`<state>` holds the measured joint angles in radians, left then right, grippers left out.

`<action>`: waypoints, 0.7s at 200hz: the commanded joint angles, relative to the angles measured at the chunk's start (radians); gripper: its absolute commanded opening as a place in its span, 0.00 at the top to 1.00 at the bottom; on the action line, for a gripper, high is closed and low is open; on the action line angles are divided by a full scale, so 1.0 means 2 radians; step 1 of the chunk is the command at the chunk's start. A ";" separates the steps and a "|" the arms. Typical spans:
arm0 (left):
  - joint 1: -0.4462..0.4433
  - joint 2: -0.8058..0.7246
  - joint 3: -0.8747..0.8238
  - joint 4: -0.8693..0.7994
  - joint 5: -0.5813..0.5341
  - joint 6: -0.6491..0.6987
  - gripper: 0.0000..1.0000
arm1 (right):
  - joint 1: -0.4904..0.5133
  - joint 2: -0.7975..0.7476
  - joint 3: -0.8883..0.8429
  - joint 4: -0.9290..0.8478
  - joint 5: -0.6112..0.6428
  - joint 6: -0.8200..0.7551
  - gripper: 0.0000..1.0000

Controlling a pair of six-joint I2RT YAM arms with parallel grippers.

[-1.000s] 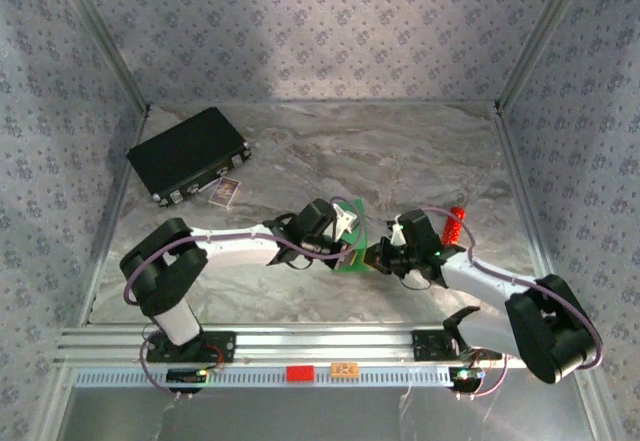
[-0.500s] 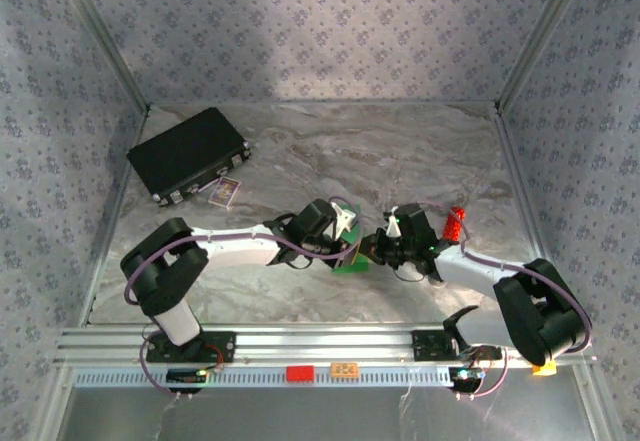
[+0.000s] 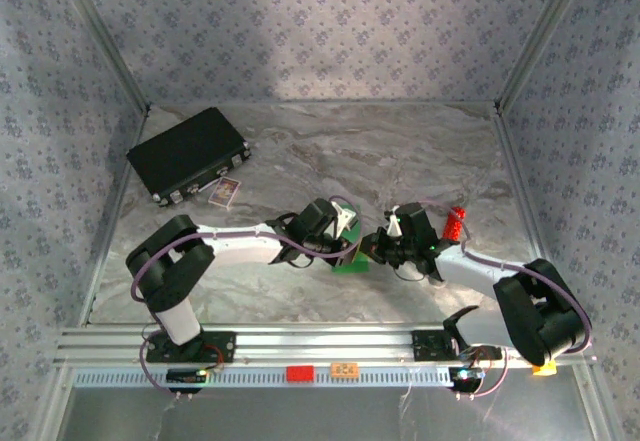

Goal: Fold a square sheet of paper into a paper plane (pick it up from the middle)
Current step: Fold the triangle a second time at the center of the table.

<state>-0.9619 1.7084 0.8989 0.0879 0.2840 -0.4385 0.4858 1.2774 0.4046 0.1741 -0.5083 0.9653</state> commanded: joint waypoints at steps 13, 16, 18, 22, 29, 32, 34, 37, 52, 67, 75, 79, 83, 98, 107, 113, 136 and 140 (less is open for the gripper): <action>0.005 -0.004 0.009 0.020 0.005 0.001 0.83 | -0.003 0.005 -0.004 -0.005 0.003 0.005 0.97; 0.005 -0.004 0.009 0.021 0.006 0.001 0.84 | -0.004 0.005 -0.004 -0.005 0.004 0.005 0.97; 0.005 -0.004 0.008 0.021 0.005 0.001 0.85 | -0.003 0.005 -0.004 -0.006 0.004 0.005 0.97; 0.005 -0.004 0.008 0.021 0.005 0.001 0.86 | -0.004 0.005 -0.005 -0.006 0.005 0.005 0.97; 0.006 -0.005 0.008 0.021 0.007 0.001 0.89 | -0.003 0.005 -0.006 -0.006 0.005 0.005 0.97; 0.006 -0.005 0.007 0.021 0.007 0.001 0.90 | -0.003 0.005 -0.006 -0.006 0.005 0.005 0.97; 0.006 -0.005 0.007 0.021 0.007 0.001 0.90 | -0.004 0.005 -0.006 -0.006 0.006 0.005 0.97; 0.006 -0.006 0.007 0.022 0.007 0.001 0.91 | -0.004 0.005 -0.007 -0.006 0.006 0.005 0.97; 0.007 -0.006 0.006 0.023 0.011 0.001 0.97 | -0.004 0.006 -0.009 -0.006 0.006 0.005 0.97; 0.008 -0.006 0.004 0.024 0.012 0.000 1.00 | -0.004 0.006 -0.010 -0.009 0.009 0.005 0.97; 0.010 -0.007 0.003 0.024 0.014 -0.001 1.00 | -0.004 0.005 -0.010 -0.014 0.012 0.005 0.97; 0.011 -0.007 0.002 0.024 0.014 -0.002 1.00 | -0.003 0.005 -0.010 -0.017 0.015 0.004 0.97; 0.011 -0.007 0.001 0.025 0.014 -0.003 1.00 | -0.003 0.004 -0.010 -0.021 0.018 0.003 0.97; 0.014 -0.009 -0.005 0.028 0.013 -0.006 1.00 | -0.002 0.005 -0.010 -0.039 0.028 -0.003 0.96; 0.015 -0.008 -0.007 0.028 0.012 -0.008 1.00 | -0.001 0.009 -0.010 -0.042 0.029 -0.006 0.96; 0.016 -0.008 -0.008 0.029 0.012 -0.010 1.00 | 0.000 0.012 -0.010 -0.041 0.028 -0.007 0.96; 0.018 -0.008 -0.014 0.033 0.014 -0.016 1.00 | 0.004 0.027 -0.008 -0.037 0.022 -0.009 0.97; 0.018 -0.007 -0.014 0.033 0.014 -0.017 1.00 | 0.004 0.029 -0.007 -0.036 0.021 -0.009 0.97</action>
<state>-0.9333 1.7081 0.8886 0.1215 0.2935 -0.4549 0.4862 1.3029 0.3916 0.1333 -0.4755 0.9607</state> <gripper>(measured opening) 0.043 0.066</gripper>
